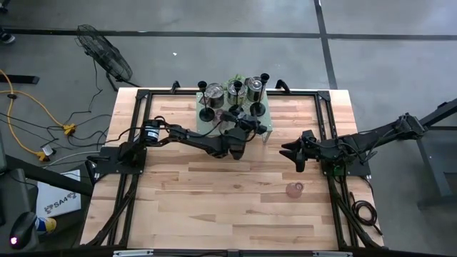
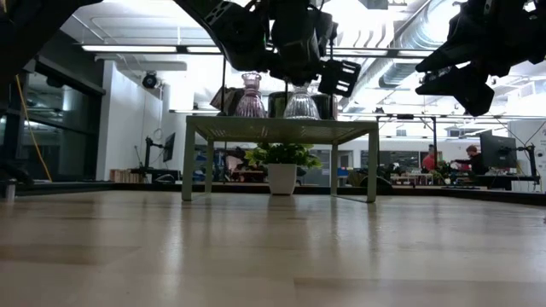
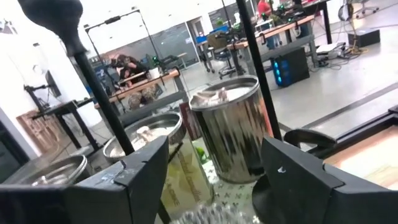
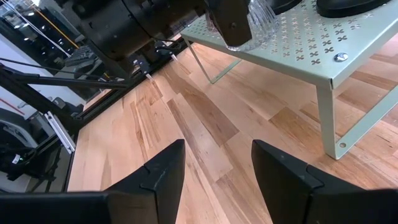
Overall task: Pick & Place candle stick holders
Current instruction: Put the transparent candle holder on the shelf
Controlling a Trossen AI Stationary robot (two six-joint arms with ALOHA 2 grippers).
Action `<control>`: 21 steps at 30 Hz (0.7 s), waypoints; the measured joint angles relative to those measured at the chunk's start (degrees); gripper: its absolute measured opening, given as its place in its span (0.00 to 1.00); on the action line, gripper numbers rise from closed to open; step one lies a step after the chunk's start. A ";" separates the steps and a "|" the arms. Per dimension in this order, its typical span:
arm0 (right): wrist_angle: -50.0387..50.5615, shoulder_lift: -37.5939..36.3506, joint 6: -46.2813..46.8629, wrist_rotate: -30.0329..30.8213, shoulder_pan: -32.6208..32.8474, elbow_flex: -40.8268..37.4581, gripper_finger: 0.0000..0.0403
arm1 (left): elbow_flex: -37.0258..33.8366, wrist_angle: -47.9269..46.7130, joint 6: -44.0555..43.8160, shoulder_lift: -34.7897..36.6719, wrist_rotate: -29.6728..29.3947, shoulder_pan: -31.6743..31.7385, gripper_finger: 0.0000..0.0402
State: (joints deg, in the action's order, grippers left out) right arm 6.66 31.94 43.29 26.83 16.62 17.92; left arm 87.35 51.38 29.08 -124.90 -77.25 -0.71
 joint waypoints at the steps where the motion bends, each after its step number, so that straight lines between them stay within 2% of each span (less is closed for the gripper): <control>1: 0.00 0.02 0.00 0.00 -0.01 0.01 0.44 | 0.02 0.96 1.07 0.00 0.12 -0.02 0.62; 14: 0.00 0.02 0.00 0.00 -0.02 0.00 0.44 | 0.02 9.67 11.59 0.01 1.60 -0.04 0.62; 21: 0.00 0.01 0.00 0.00 -0.01 0.01 0.44 | 0.02 11.86 17.42 0.01 4.64 -0.04 0.62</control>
State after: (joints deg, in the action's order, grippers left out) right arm 6.66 31.96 43.29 26.83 16.61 17.93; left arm 87.37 63.24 46.50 -124.89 -72.61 -0.75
